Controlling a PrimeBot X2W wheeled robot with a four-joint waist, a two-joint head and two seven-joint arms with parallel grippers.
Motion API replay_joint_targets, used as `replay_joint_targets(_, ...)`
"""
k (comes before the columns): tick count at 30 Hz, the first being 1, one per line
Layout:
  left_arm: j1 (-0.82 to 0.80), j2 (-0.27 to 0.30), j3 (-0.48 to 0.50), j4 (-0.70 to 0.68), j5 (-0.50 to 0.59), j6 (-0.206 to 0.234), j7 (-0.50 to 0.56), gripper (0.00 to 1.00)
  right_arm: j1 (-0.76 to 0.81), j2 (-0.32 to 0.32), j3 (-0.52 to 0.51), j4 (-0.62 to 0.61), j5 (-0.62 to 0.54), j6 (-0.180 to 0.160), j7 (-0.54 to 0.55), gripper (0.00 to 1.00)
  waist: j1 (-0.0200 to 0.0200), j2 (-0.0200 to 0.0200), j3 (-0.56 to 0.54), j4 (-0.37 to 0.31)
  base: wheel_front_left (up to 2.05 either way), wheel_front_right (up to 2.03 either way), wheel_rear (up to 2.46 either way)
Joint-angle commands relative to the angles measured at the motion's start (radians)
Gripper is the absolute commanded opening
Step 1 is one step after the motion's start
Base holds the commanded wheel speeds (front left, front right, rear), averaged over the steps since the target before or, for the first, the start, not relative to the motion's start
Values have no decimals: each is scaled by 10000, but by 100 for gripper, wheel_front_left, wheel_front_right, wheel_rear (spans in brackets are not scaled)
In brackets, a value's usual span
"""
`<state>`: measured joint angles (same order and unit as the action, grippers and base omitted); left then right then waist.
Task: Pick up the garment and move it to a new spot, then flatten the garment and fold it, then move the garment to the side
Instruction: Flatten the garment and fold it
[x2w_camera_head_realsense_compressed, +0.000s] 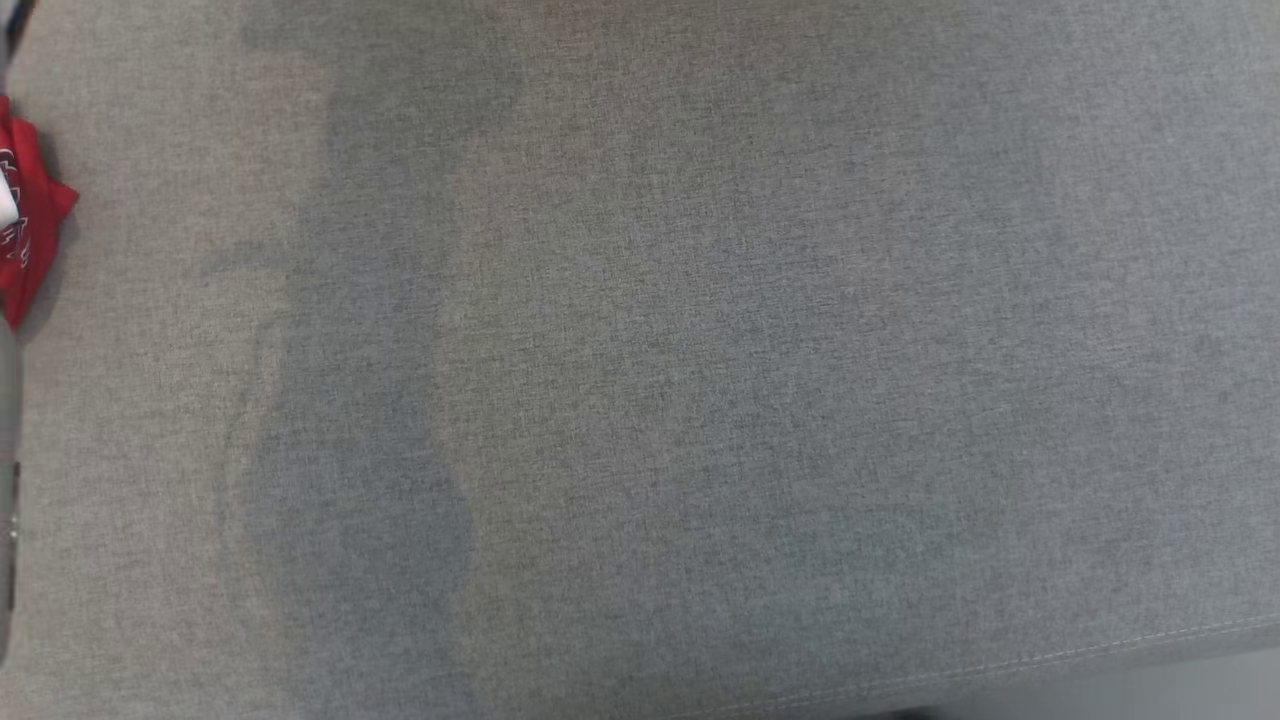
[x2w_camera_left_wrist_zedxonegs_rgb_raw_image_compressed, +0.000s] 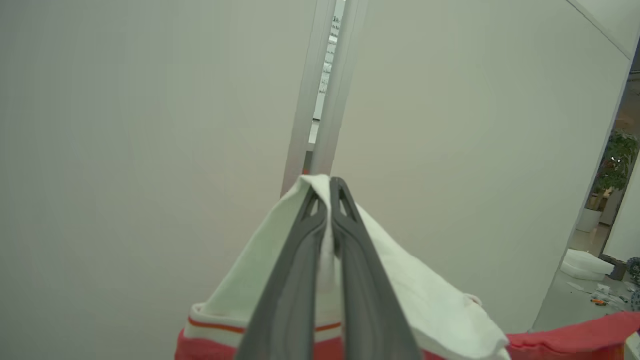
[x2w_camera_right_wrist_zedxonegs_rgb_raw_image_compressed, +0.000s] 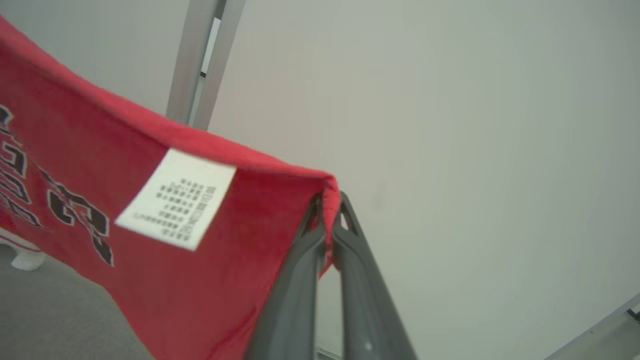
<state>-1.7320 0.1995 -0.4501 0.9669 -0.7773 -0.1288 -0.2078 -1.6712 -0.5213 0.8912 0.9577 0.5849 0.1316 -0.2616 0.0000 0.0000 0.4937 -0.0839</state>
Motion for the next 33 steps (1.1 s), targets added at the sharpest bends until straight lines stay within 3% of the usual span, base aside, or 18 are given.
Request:
replay_joint_targets(1,389,-3,3,28,-143,-26,-147,0,374,-61,32,-131,40,-18,-34,0,0,0,-22,21,0,0,0)
replay_joint_targets(9,3077,433,-345,-1004,-678,-25,-536,0,2965,-478,-843,-1759,-60,-18,-37,0,0,0,-817,10,0,0,0)
replay_joint_targets(13,5117,887,295,-2223,-732,61,-587,0,5037,-603,-1618,-2906,64,-18,-38,0,0,0,-1320,-11,0,0,0)
replay_joint_targets(16,7077,942,1011,-3669,-405,422,-569,0,6584,-715,-1857,-3698,-253,-18,-39,0,0,0,-1644,22,0,0,0)
replay_joint_targets(24,12845,334,2551,-7516,211,1419,-564,0,10400,-789,-2835,-5564,-791,-18,-39,0,0,0,-2525,166,0,0,0)
replay_joint_targets(29,15549,-214,2864,-8558,315,1669,-565,0,12173,-969,-2709,-6070,-1232,-18,-40,0,0,0,-3032,220,0,0,0)
replay_joint_targets(33,17027,-515,2875,-8760,446,1593,-566,0,13293,-1067,-2768,-6146,-1358,-18,-40,0,0,0,-3304,256,0,0,0)
